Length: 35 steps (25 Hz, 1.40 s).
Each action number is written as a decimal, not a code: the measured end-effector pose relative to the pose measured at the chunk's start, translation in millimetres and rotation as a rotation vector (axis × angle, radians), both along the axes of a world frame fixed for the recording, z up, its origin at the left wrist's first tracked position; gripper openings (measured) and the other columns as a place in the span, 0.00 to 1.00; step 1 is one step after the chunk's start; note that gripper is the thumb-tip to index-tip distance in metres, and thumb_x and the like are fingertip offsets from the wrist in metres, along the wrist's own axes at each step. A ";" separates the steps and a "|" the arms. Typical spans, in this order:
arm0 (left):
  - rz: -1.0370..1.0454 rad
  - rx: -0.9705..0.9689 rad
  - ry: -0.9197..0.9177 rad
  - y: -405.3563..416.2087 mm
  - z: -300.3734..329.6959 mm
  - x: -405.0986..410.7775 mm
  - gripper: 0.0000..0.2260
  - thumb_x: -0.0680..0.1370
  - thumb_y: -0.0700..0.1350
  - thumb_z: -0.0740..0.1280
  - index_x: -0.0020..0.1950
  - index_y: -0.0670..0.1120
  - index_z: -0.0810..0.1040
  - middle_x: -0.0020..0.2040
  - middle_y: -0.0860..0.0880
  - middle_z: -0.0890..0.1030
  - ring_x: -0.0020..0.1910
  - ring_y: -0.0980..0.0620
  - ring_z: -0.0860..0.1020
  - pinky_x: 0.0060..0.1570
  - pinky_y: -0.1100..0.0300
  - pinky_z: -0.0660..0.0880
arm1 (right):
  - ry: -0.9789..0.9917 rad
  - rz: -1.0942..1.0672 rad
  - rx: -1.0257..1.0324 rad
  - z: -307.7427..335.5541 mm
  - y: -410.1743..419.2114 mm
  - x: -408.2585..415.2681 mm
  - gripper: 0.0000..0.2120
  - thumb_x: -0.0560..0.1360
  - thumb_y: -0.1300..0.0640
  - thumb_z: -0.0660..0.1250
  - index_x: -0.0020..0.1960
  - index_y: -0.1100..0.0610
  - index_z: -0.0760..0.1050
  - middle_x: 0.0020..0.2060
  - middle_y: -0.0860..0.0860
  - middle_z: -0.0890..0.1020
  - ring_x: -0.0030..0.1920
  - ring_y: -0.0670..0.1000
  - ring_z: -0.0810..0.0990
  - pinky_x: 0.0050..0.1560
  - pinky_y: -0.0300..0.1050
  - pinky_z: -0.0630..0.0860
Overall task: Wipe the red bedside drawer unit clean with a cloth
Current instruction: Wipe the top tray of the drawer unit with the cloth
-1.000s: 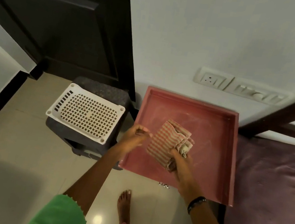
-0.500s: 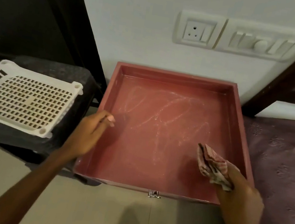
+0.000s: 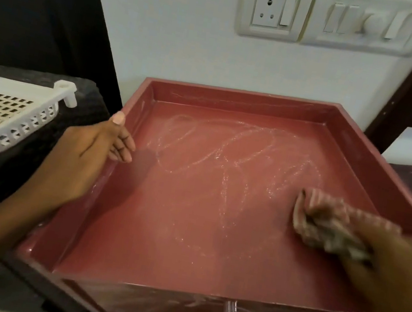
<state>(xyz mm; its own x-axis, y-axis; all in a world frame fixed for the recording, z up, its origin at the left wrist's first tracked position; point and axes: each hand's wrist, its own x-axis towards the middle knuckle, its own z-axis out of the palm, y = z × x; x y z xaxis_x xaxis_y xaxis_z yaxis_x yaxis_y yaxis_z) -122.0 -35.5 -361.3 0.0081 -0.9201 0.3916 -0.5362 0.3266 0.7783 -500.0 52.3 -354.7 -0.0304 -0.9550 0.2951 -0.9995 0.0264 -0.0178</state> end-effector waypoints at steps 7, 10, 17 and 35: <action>0.034 -0.027 -0.125 2.8 3.9 0.2 0.29 0.79 0.65 0.47 0.38 0.50 0.80 0.37 0.53 0.84 0.37 0.57 0.81 0.47 0.55 0.77 | -0.017 -0.094 0.134 6.8 6.0 11.3 0.22 0.65 0.55 0.75 0.58 0.49 0.80 0.44 0.57 0.85 0.39 0.62 0.83 0.39 0.52 0.78; 0.039 -0.027 -0.098 6.0 3.6 -1.3 0.29 0.78 0.67 0.48 0.38 0.50 0.80 0.37 0.53 0.84 0.38 0.57 0.81 0.48 0.54 0.77 | -0.027 -0.090 0.168 9.5 17.3 15.6 0.21 0.66 0.53 0.74 0.59 0.46 0.79 0.48 0.54 0.85 0.43 0.61 0.84 0.41 0.51 0.78; 0.044 -0.054 -0.114 5.2 6.2 -2.2 0.29 0.78 0.67 0.49 0.38 0.50 0.80 0.34 0.51 0.83 0.37 0.57 0.81 0.45 0.55 0.78 | -0.071 -0.001 0.358 34.8 -151.3 -5.0 0.08 0.76 0.52 0.61 0.45 0.54 0.76 0.49 0.60 0.82 0.47 0.60 0.79 0.54 0.52 0.76; 0.058 -0.132 -0.201 6.5 6.1 0.0 0.24 0.80 0.63 0.52 0.40 0.50 0.80 0.34 0.54 0.82 0.36 0.58 0.81 0.45 0.48 0.79 | 0.046 -0.063 0.254 15.4 -227.1 8.3 0.19 0.75 0.52 0.57 0.63 0.58 0.72 0.56 0.60 0.80 0.55 0.63 0.78 0.52 0.52 0.74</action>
